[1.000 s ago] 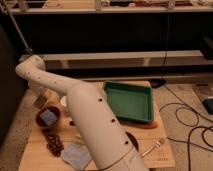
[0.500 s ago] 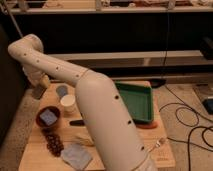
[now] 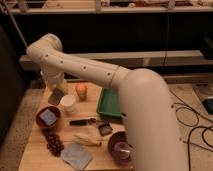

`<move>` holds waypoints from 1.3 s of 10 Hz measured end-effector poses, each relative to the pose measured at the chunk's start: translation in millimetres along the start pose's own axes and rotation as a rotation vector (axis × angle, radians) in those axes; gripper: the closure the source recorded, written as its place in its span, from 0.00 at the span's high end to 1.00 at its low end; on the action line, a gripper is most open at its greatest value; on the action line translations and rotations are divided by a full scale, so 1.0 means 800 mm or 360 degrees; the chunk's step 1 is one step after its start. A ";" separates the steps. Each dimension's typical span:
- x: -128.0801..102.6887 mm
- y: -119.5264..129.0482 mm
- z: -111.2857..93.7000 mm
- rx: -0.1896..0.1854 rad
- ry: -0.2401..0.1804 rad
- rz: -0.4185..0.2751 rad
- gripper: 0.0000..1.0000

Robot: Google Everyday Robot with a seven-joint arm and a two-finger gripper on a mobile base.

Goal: Place eraser in purple bowl

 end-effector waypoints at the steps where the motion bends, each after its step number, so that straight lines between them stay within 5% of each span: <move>1: -0.004 0.031 -0.001 -0.0029 0.0000 0.0045 0.00; 8: -0.030 0.273 -0.007 -0.0181 0.0025 0.0544 0.00; 13: -0.075 0.439 0.018 -0.0282 -0.0022 0.0919 0.00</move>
